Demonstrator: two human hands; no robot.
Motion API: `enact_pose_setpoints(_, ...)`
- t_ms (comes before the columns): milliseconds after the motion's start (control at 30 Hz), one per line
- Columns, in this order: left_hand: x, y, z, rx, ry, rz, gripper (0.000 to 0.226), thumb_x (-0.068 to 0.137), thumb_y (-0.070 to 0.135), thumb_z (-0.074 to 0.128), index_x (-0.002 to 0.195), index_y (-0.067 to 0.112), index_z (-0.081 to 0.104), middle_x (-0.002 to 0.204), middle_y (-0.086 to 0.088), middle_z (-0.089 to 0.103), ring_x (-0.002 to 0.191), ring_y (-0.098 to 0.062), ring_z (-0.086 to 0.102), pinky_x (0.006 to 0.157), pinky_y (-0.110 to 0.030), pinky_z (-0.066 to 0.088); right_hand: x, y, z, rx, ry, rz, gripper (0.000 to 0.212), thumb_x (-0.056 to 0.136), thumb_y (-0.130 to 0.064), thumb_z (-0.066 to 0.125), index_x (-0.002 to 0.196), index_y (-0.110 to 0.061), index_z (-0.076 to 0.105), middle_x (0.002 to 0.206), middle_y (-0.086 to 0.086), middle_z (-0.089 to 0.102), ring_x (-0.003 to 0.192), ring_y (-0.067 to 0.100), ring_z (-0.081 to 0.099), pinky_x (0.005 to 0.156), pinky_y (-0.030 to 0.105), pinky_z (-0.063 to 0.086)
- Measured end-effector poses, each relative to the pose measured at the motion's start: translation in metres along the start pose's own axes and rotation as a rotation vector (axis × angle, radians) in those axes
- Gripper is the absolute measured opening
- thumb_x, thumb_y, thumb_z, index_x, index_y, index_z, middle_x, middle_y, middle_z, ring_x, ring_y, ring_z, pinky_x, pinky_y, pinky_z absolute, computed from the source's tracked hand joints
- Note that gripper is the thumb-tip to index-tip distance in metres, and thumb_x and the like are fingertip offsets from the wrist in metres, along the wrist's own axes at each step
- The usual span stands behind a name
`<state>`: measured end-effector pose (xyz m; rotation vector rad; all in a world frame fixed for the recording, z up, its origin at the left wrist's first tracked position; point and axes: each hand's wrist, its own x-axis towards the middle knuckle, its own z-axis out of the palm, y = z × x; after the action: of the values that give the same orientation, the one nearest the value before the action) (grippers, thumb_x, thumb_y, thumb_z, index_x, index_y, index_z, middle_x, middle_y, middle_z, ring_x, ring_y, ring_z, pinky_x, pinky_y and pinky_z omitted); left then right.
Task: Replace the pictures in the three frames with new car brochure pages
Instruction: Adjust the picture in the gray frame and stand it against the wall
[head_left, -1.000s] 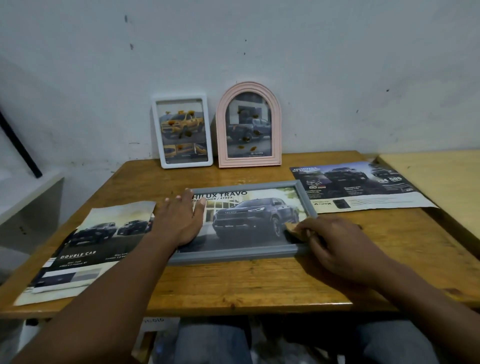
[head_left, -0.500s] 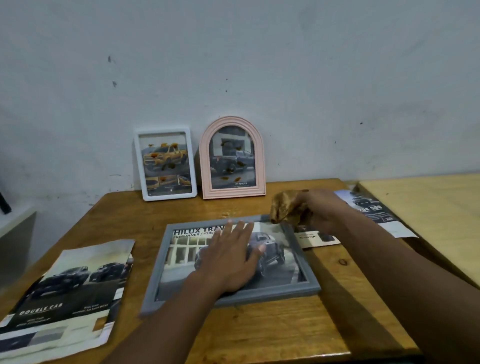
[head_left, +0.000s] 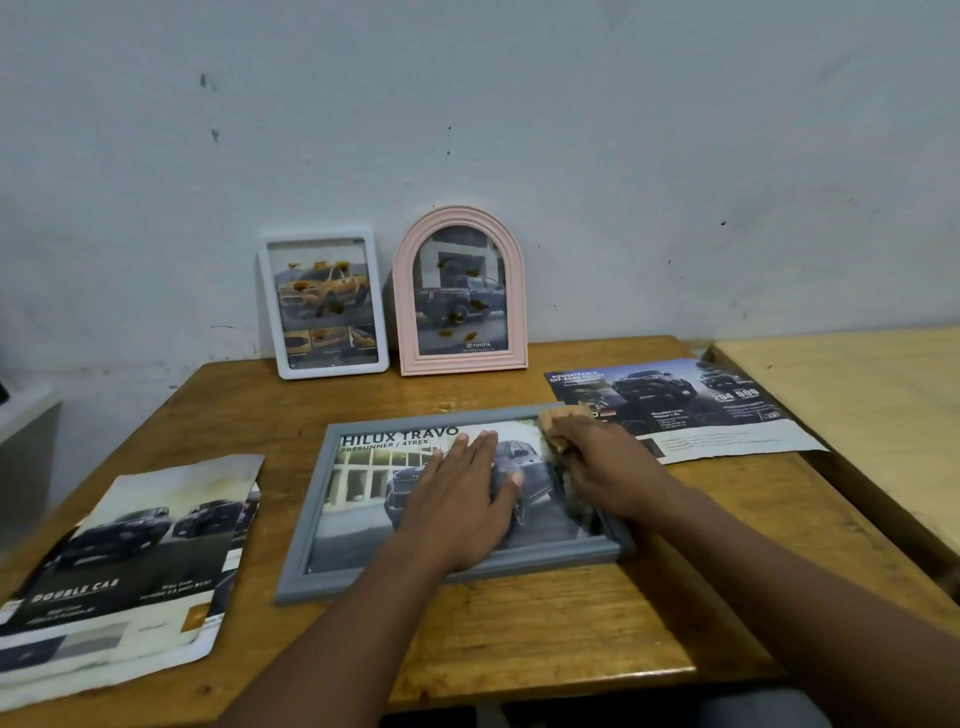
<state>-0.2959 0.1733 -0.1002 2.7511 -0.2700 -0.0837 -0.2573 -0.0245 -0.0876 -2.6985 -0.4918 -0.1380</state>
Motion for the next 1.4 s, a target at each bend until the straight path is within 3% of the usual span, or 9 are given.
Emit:
enact_pose_setpoints(100, 0.0, 0.001, 0.0, -0.017, 0.014, -0.006, 0.067, 0.108, 0.055, 0.025, 0.164, 0.024, 0.008, 0.171, 0.001, 0.008, 0.157, -0.017, 0.002, 0.124, -0.034, 0.0, -0.038, -0.013, -0.006, 0.005, 0.014, -0.002, 0.033, 0.087, -0.012, 0.049, 0.118, -0.012, 0.061, 0.117, 0.01, 0.063, 0.105, 0.029, 0.059, 0.083, 0.037, 0.047)
enact_pose_setpoints(300, 0.007, -0.004, 0.007, -0.018, 0.046, -0.006, 0.067, 0.107, 0.055, 0.025, 0.164, 0.023, 0.011, 0.171, -0.004, 0.014, 0.157, -0.018, 0.006, 0.126, -0.038, 0.005, -0.109, -0.033, 0.001, -0.019, 0.085, 0.04, 0.037, 0.09, -0.018, 0.048, 0.124, -0.014, 0.062, 0.135, 0.007, 0.06, 0.132, 0.024, 0.048, 0.108, 0.037, 0.039)
enact_pose_setpoints(400, 0.008, -0.005, 0.009, -0.05, 0.056, -0.033, 0.065, 0.107, 0.055, 0.025, 0.164, 0.025, 0.013, 0.171, -0.005, 0.015, 0.157, -0.021, 0.01, 0.126, -0.04, 0.007, -0.129, -0.047, 0.017, -0.159, 0.158, 0.031, 0.045, 0.083, -0.025, 0.05, 0.123, -0.012, 0.065, 0.131, 0.007, 0.064, 0.131, 0.025, 0.052, 0.106, 0.038, 0.041)
enact_pose_setpoints(567, 0.008, -0.008, 0.009, -0.408, 0.118, -0.079, 0.068, 0.102, 0.062, 0.032, 0.16, 0.027, 0.028, 0.165, 0.002, 0.032, 0.153, -0.024, 0.027, 0.123, -0.046, 0.022, -0.124, -0.07, 0.036, -0.238, 0.17, 0.005, 0.056, 0.08, -0.032, 0.041, 0.126, -0.009, 0.063, 0.129, 0.01, 0.065, 0.126, 0.027, 0.057, 0.108, 0.043, 0.044)
enact_pose_setpoints(767, 0.008, -0.005, -0.015, -0.761, 0.239, -0.233, 0.06, 0.093, 0.065, 0.041, 0.13, 0.025, 0.064, 0.14, -0.001, 0.061, 0.13, -0.024, 0.054, 0.114, -0.048, 0.037, -0.11, -0.115, 0.039, -0.002, -0.072, -0.168, 0.068, 0.094, -0.032, 0.038, 0.156, -0.009, 0.023, 0.163, 0.01, 0.022, 0.152, 0.021, 0.011, 0.124, 0.036, 0.005)
enact_pose_setpoints(867, 0.004, -0.006, -0.024, -0.847, 0.296, -0.232, 0.049, 0.095, 0.056, 0.048, 0.123, 0.021, 0.068, 0.134, -0.001, 0.065, 0.123, -0.02, 0.058, 0.11, -0.04, 0.04, -0.107, -0.112, 0.013, 0.321, -0.036, -0.101, 0.046, 0.098, -0.024, 0.042, 0.143, -0.017, 0.043, 0.143, 0.006, 0.05, 0.133, 0.019, 0.041, 0.112, 0.038, 0.034)
enact_pose_setpoints(1033, -0.018, -0.002, -0.023, -0.532, 0.258, -0.092, 0.043, 0.103, 0.034, 0.055, 0.145, 0.023, 0.055, 0.149, 0.002, 0.054, 0.136, -0.017, 0.049, 0.112, -0.035, 0.039, -0.062, -0.066, -0.005, 0.521, 0.261, 0.166, 0.037, 0.103, -0.022, 0.038, 0.135, -0.017, 0.057, 0.13, 0.004, 0.061, 0.111, 0.016, 0.056, 0.098, 0.042, 0.048)
enact_pose_setpoints(1200, -0.062, 0.013, 0.002, -0.107, 0.044, 0.155, 0.058, 0.106, 0.044, 0.044, 0.159, 0.023, 0.031, 0.168, 0.003, 0.023, 0.156, -0.015, 0.013, 0.125, -0.038, 0.014, -0.025, -0.043, 0.014, 0.355, 0.237, 0.247, 0.048, 0.096, -0.036, 0.031, 0.125, -0.012, 0.059, 0.113, 0.012, 0.066, 0.106, 0.029, 0.06, 0.09, 0.048, 0.049)
enact_pose_setpoints(1400, -0.077, -0.005, 0.003, 0.227, -0.001, 0.225, 0.059, 0.11, 0.044, 0.025, 0.163, 0.02, 0.018, 0.171, 0.001, 0.01, 0.157, -0.014, 0.003, 0.127, -0.034, 0.004, -0.022, -0.044, 0.04, -0.072, 0.102, 0.177, 0.058, 0.099, -0.049, 0.024, 0.138, -0.011, 0.046, 0.145, 0.015, 0.048, 0.141, 0.032, 0.034, 0.114, 0.049, 0.033)
